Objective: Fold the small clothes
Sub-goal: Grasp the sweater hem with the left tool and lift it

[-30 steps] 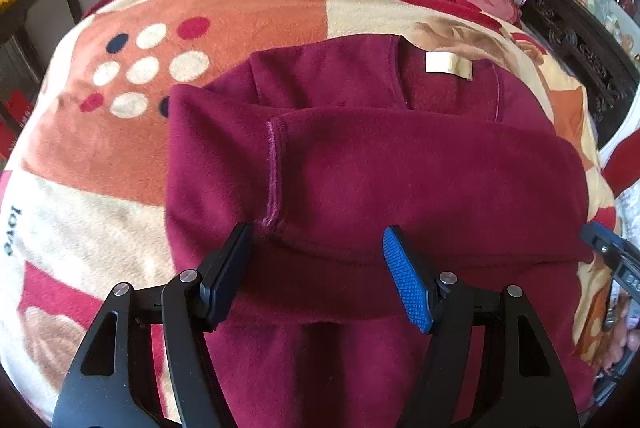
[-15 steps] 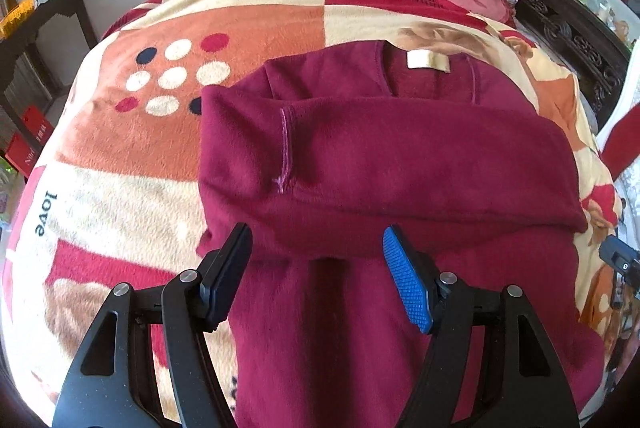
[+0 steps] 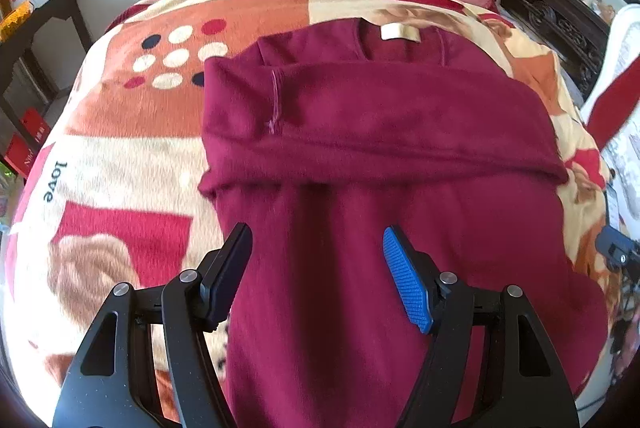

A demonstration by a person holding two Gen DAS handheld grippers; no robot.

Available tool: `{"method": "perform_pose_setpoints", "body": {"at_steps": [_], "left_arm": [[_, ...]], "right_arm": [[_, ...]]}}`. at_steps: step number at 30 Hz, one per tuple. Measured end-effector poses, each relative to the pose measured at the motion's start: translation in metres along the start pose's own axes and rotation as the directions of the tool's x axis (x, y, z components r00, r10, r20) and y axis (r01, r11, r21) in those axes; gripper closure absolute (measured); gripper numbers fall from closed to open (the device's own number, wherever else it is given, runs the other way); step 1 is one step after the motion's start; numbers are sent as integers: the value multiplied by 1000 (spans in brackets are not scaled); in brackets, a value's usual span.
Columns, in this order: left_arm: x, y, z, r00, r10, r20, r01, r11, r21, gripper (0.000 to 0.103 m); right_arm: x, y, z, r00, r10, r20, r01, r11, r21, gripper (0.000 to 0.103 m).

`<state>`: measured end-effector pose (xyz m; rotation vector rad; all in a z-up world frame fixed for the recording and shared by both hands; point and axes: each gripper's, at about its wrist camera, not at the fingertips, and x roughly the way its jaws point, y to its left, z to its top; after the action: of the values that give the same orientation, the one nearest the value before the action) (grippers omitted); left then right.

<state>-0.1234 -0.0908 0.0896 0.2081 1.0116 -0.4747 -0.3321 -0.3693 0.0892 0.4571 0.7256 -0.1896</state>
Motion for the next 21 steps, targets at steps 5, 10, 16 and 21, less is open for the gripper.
{"method": "perform_pose_setpoints", "body": {"at_steps": [5, 10, 16, 21], "left_arm": [[-19, 6, -22, 999, -53, -14, 53, 999, 5, 35], [-40, 15, -52, 998, -67, -15, 67, 997, 35, 35], [-52, 34, -94, 994, -68, -85, 73, 996, 51, 35], [-63, 49, -126, 987, -92, -132, 94, 996, 7, 35]], "right_arm": [[-15, -13, -15, 1000, 8, -24, -8, 1000, -7, 39], [-29, -32, -35, 998, 17, -65, -18, 1000, -7, 39], [-42, -41, -69, 989, 110, -99, -111, 994, -5, 39], [-39, -29, -97, 974, 183, -135, -190, 981, -37, 38]]}}
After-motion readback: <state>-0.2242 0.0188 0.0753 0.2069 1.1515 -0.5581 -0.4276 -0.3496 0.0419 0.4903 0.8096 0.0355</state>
